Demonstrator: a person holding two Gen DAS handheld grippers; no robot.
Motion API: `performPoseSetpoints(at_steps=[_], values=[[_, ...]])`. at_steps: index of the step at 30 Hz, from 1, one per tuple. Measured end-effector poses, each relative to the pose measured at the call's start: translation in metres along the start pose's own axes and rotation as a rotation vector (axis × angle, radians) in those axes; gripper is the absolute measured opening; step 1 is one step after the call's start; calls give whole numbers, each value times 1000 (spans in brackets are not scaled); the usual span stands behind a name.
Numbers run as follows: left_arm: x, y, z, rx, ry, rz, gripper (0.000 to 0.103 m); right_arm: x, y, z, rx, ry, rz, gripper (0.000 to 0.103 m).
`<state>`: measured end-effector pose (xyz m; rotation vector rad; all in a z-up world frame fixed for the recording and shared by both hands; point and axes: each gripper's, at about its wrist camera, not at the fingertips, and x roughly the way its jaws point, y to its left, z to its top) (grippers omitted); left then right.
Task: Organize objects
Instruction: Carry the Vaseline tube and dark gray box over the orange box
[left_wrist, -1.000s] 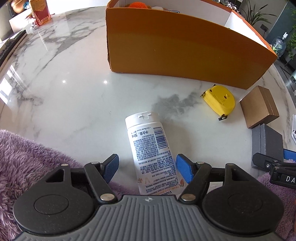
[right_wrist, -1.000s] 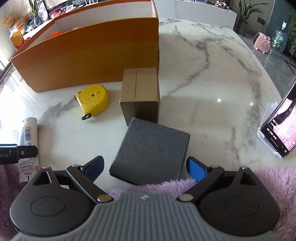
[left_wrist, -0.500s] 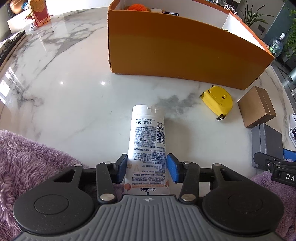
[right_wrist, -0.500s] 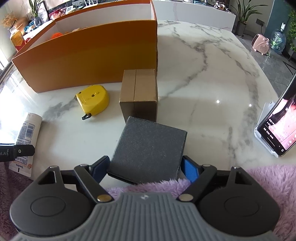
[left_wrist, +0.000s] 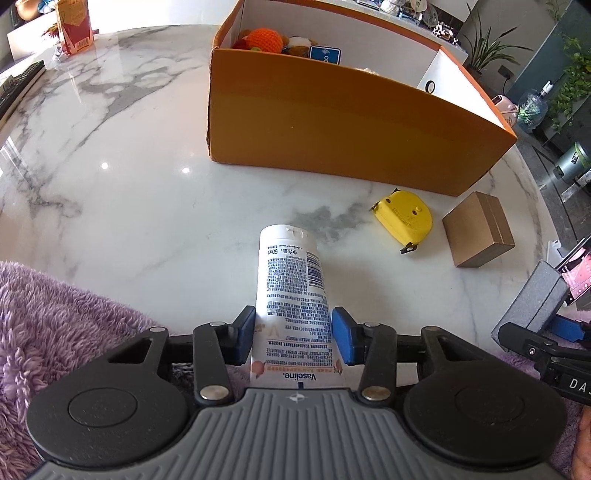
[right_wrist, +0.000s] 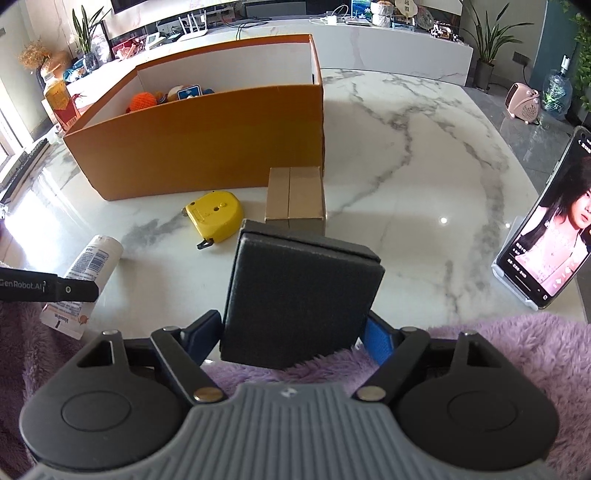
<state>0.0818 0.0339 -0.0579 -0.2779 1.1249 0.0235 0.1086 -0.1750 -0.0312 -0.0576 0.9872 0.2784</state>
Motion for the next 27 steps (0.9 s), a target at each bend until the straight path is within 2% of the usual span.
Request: performPoseSetpoints(at_steps=[6,12,21,27], values=[[-13,-5,2,-3,-22,-46,51,-11,3,0,14,-24,48,81],[-35,-15,9,-1,-63,-132,51,-27,10,5,18,-73,94,81],[-71,-32,38,14,-162,-237,51,-45,16,42,15,-181,150,81],[-74,-40,72,41,-199,-258,51,-45,24,71,-22,-239,166,81]])
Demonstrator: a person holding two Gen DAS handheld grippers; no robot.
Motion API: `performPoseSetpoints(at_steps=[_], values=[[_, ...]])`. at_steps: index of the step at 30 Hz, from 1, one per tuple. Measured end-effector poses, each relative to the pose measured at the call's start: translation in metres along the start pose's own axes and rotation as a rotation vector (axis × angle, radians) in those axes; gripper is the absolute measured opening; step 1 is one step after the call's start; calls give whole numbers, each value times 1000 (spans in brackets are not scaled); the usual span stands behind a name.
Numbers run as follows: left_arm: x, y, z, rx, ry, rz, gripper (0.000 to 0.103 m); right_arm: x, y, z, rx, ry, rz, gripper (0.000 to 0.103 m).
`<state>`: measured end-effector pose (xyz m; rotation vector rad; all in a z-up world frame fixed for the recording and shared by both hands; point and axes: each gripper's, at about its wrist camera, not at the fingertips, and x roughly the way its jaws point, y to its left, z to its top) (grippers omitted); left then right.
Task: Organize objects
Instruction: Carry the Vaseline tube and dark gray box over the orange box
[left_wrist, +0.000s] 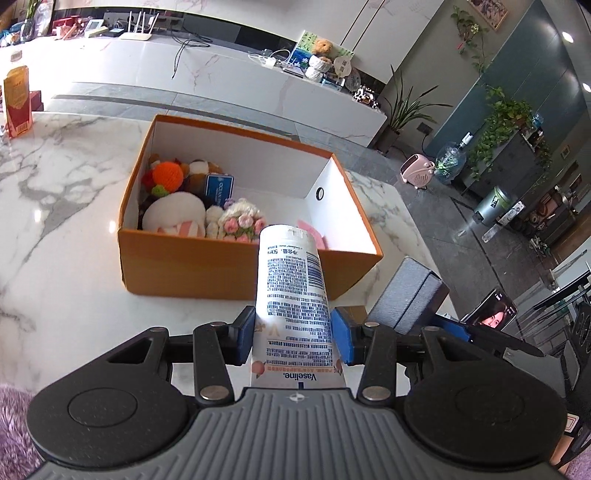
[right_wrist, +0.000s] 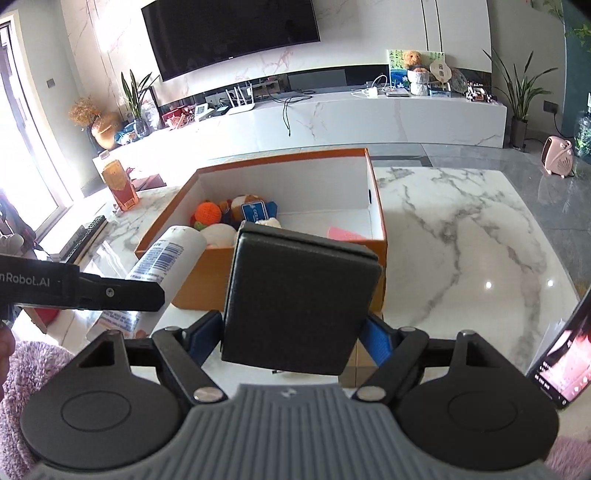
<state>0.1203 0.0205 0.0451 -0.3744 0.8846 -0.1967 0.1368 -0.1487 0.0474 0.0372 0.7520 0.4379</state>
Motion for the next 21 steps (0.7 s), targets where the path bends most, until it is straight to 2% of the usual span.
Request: performPoseSetpoints(at_steps=[5,13,17,21], values=[[12,0,28,-1,-9,-32,51,11,1,29,-43,-43,-1,81],[42,10,74,-12,-20,-42,51,42,-18,83,-53,-81,8,81],[65,17,96,-18,-17,-45,51,71,-34,115,-19,-69,37,81],[86,28,114,-19,-23,-35,51,109,-36,137,-47,-20,66,81]])
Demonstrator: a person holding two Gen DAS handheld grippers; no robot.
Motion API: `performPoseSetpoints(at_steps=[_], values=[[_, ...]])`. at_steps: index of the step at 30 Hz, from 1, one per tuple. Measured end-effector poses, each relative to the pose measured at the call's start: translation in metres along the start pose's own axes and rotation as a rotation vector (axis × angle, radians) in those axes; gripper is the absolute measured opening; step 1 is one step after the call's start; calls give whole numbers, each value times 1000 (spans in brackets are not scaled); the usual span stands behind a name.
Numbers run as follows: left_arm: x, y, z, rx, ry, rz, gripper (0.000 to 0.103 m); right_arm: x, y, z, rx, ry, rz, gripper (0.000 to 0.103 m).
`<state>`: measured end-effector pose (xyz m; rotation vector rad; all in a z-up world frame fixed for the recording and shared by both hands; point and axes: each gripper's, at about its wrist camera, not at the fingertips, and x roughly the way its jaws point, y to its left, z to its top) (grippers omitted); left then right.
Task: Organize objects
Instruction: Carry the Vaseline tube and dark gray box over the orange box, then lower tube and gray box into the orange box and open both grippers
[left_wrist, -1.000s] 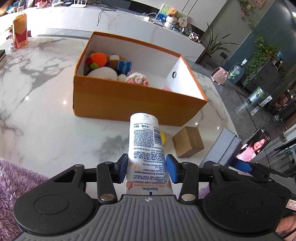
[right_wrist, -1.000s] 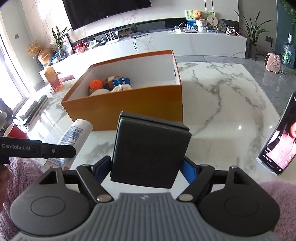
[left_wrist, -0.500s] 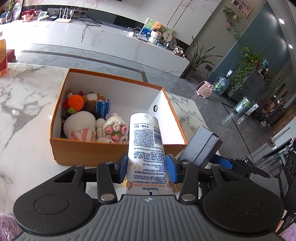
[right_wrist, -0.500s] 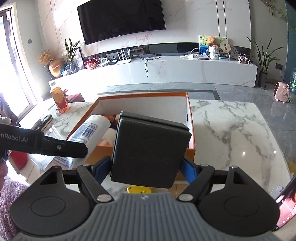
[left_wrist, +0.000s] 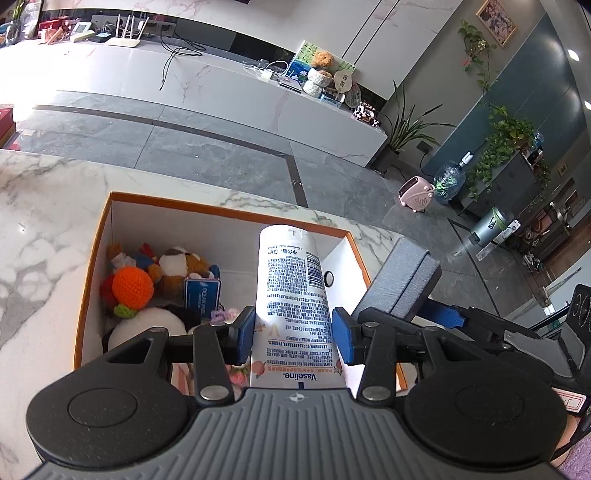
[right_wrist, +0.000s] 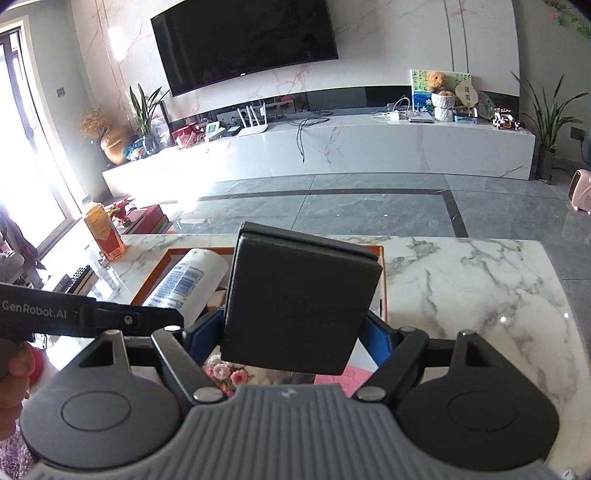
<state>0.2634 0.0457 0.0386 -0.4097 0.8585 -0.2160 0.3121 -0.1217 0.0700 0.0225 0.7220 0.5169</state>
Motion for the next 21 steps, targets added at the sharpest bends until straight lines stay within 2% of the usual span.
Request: performPoseSetpoints(at_steps=[6,13,14,16,21], values=[[22,16,20,11,5,26,51,69,2,12,-127,137,-36,81],[47,25,25,18,26,27,50,128,1,15,-199,273,-82,81],[49,28,25,11,28,16,46,136,1,14,-214,294,-104,81],[52,31,26,21,40,20,20,147,1,12,-246,319,-135,81],[58,37,25,11,52,12,19,162,13,10,-328,371,-197,81]])
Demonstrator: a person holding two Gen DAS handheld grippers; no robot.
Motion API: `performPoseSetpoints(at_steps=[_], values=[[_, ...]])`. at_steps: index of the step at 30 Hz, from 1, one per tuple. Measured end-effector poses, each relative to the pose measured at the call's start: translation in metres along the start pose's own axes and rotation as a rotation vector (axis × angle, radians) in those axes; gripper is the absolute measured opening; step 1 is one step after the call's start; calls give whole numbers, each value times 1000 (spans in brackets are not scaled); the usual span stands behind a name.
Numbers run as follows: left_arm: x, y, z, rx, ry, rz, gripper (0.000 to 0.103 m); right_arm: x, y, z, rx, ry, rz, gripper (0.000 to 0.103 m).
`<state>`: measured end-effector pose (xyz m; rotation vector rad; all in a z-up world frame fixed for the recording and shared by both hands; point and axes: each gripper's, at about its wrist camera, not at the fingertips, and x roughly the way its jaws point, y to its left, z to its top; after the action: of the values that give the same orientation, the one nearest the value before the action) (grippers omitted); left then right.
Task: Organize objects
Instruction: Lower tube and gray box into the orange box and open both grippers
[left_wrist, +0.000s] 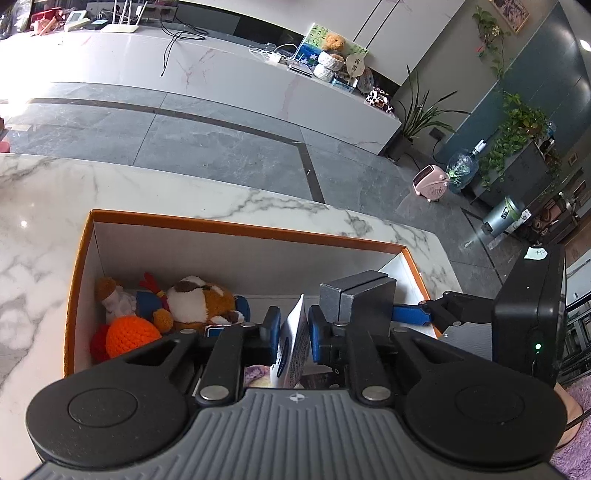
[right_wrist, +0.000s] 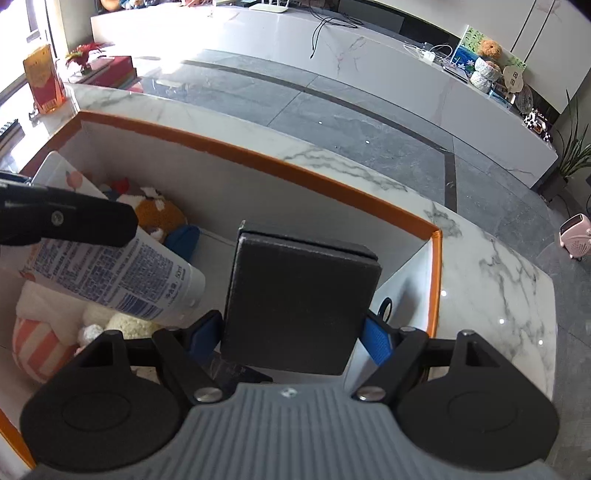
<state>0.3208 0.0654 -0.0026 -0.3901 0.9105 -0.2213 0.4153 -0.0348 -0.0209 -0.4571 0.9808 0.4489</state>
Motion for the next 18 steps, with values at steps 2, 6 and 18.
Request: performPoseSetpoints(at_steps=[2,6,18], values=[[-1,0,0,0,2,-6,19,5,6,1,-40,16,-39,81],[-2,-1,3,4,2,-2,19,16,11,5,-107,43,-87,81],[5,-4,10,-22,-57,21,18,9,0,9,-141,72,-39,82]])
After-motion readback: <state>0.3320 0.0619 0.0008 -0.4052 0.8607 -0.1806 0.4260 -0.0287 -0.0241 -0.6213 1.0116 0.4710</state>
